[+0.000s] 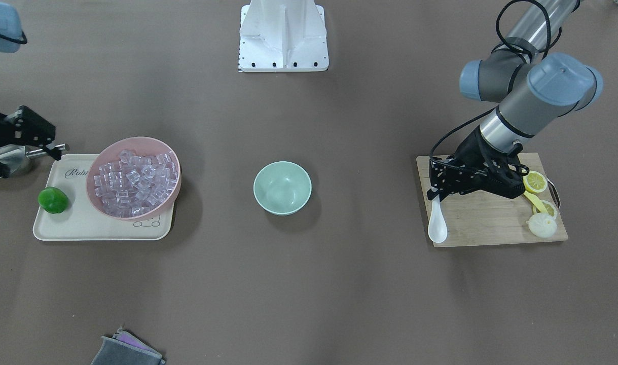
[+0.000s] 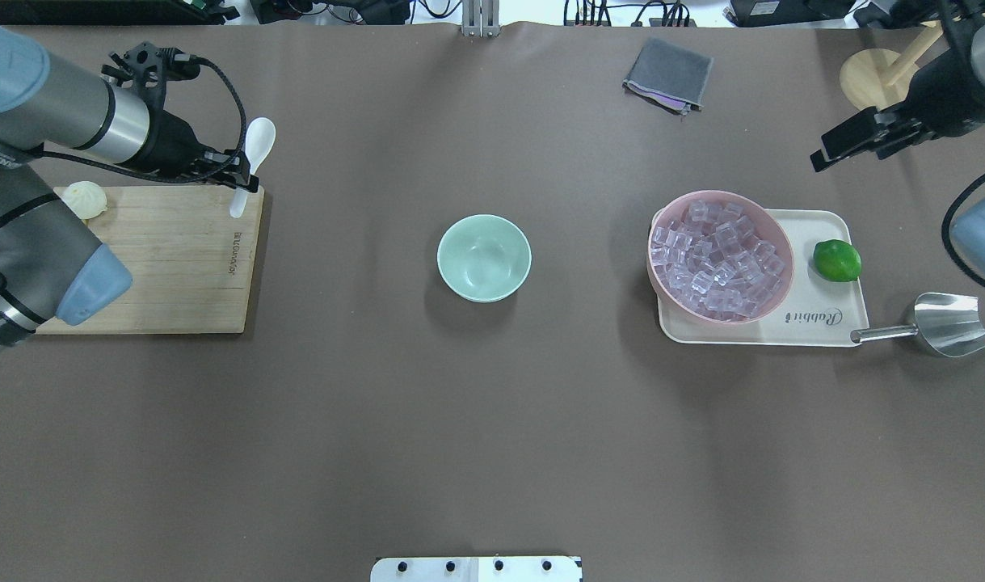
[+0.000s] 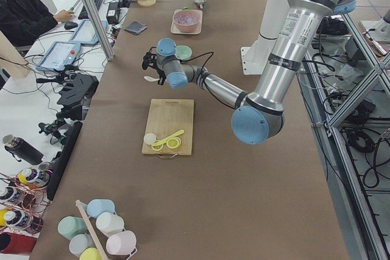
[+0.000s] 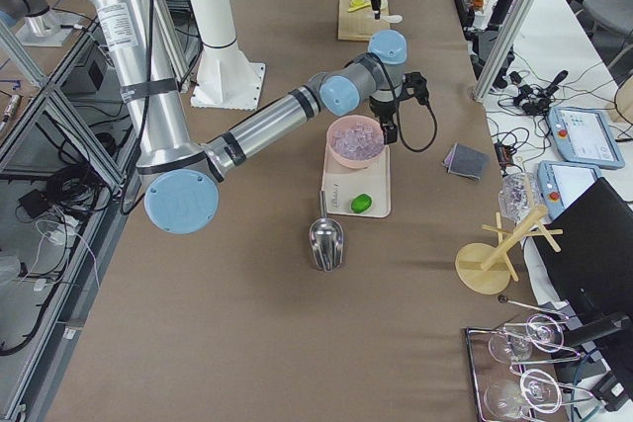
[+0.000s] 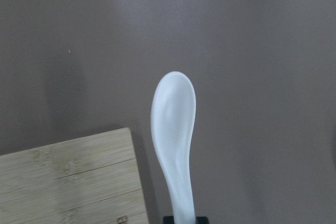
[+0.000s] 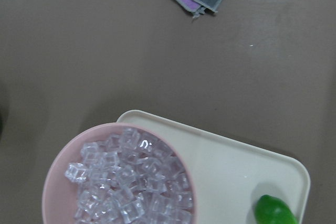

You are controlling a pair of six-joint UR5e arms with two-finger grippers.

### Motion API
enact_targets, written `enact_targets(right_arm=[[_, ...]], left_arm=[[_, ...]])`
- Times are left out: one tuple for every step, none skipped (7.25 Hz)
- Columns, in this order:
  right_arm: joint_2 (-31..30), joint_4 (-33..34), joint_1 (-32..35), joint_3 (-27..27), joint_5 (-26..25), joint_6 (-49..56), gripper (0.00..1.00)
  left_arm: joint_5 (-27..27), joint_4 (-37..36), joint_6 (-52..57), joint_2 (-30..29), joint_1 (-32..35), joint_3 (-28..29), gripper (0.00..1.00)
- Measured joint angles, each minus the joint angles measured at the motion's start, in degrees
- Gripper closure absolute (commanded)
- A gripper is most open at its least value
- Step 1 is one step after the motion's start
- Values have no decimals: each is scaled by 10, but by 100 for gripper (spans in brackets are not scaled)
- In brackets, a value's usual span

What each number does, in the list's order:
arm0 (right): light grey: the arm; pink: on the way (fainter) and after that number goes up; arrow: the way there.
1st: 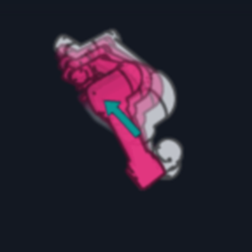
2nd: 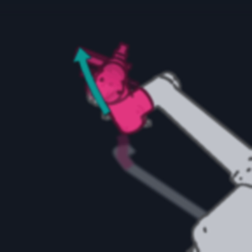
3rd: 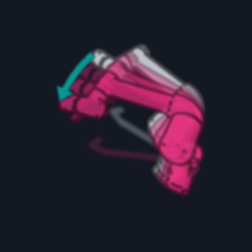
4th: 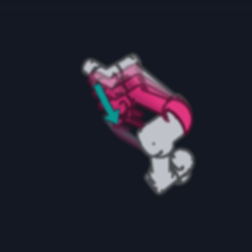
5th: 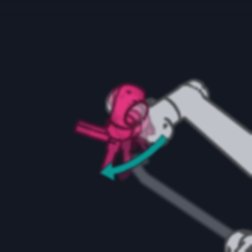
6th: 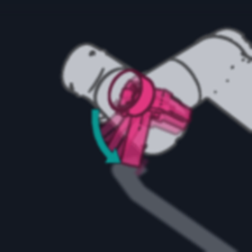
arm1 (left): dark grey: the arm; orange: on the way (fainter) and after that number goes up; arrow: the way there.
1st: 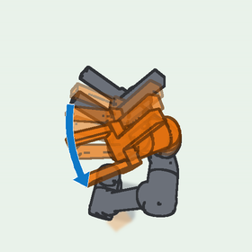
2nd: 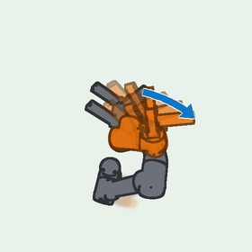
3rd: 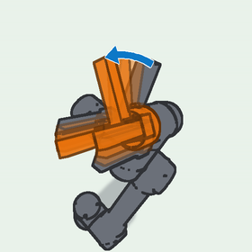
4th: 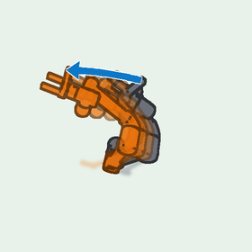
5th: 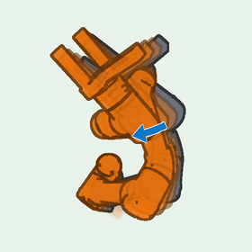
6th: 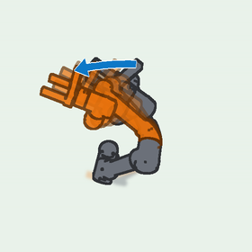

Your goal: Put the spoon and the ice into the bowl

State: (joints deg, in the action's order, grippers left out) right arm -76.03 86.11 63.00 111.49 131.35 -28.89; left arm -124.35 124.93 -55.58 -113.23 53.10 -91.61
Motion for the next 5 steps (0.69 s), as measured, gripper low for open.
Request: enact_targets(right_arm=[[-12,-27,-46,13,-35,-14,1],[-32,-86,-85,10,-73,-23,1],[-45,-154,-114,-8,-96,-29,2],[-47,-216,-132,-33,-110,-31,3],[-41,-271,-143,-63,-119,-28,4]], left_arm=[[4,-3,-20,-11,-2,0,100],[11,-4,-28,-15,-3,0,100],[16,-4,-32,-17,-4,0,100],[19,-4,-33,-17,-5,1,100],[21,-4,-33,-17,-6,4,100]])
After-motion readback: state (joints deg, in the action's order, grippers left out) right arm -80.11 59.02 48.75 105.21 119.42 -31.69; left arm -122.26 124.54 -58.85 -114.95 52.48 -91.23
